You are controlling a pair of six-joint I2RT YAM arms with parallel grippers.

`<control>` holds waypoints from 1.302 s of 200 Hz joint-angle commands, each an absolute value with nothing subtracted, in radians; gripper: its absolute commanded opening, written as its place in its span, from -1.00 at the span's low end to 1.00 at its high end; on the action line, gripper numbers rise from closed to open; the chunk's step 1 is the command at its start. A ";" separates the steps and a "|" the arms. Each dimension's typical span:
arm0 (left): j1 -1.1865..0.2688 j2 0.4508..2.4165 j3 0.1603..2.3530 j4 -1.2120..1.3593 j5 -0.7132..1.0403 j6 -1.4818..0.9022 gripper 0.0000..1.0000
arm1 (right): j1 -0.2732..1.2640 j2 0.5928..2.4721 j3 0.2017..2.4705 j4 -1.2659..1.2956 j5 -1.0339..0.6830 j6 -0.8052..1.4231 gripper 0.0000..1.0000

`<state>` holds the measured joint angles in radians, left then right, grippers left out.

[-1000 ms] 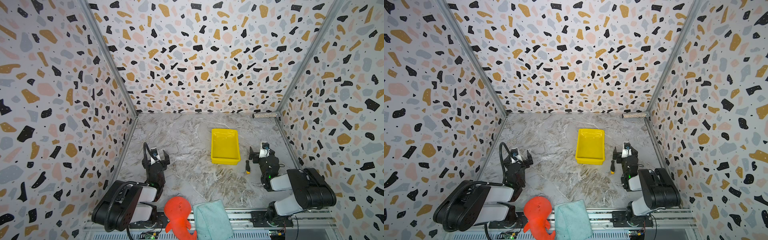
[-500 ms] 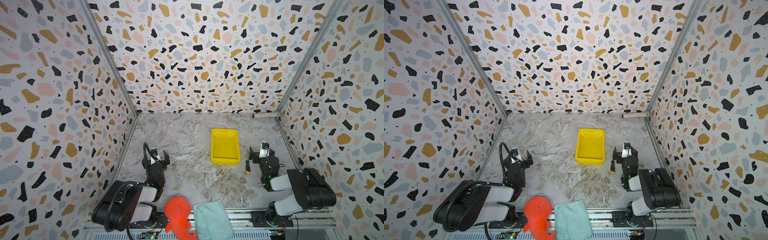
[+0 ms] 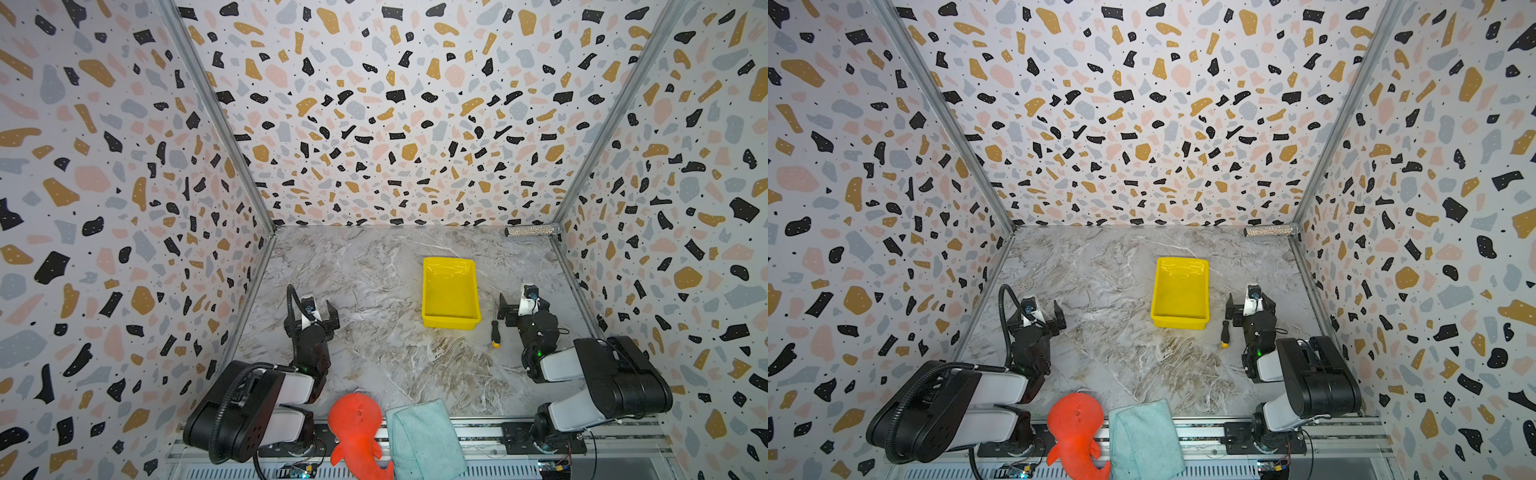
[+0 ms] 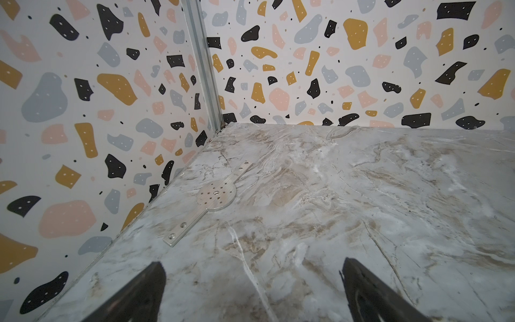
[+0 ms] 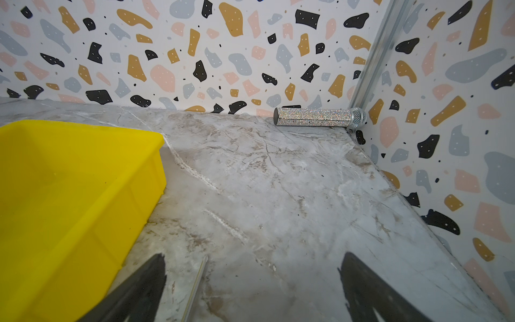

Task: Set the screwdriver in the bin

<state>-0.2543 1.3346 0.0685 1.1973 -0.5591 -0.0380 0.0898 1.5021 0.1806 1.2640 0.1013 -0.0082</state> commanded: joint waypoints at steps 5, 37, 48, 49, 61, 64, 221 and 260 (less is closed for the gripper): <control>-0.250 1.327 0.088 1.241 -0.564 -0.041 0.99 | 0.091 1.494 0.200 1.265 0.106 -0.001 0.98; -0.250 1.326 0.087 1.242 -0.563 -0.041 1.00 | 0.091 1.494 0.200 1.265 0.106 -0.001 0.98; -0.250 1.327 0.088 1.241 -0.563 -0.041 0.99 | 0.091 1.494 0.200 1.265 0.106 -0.001 0.98; -0.250 1.326 0.088 1.241 -0.563 -0.041 0.99 | 0.091 1.494 0.200 1.264 0.106 -0.001 0.98; -0.250 1.327 0.087 1.241 -0.563 -0.041 0.99 | 0.090 1.494 0.200 1.264 0.106 -0.001 0.98; -0.250 1.326 0.087 1.241 -0.563 -0.041 1.00 | 0.090 1.494 0.200 1.265 0.106 -0.001 0.98; -0.250 1.271 0.107 1.185 -0.522 -0.011 1.00 | 0.134 1.299 0.124 1.228 0.324 0.037 0.98; -0.400 0.955 0.315 0.616 -0.562 -0.047 0.99 | 0.282 0.976 0.262 0.648 0.509 0.114 0.98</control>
<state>-0.3035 1.1160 0.2043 0.8936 -0.5152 -0.0074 0.1917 1.1496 0.1497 1.0466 0.3557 0.0452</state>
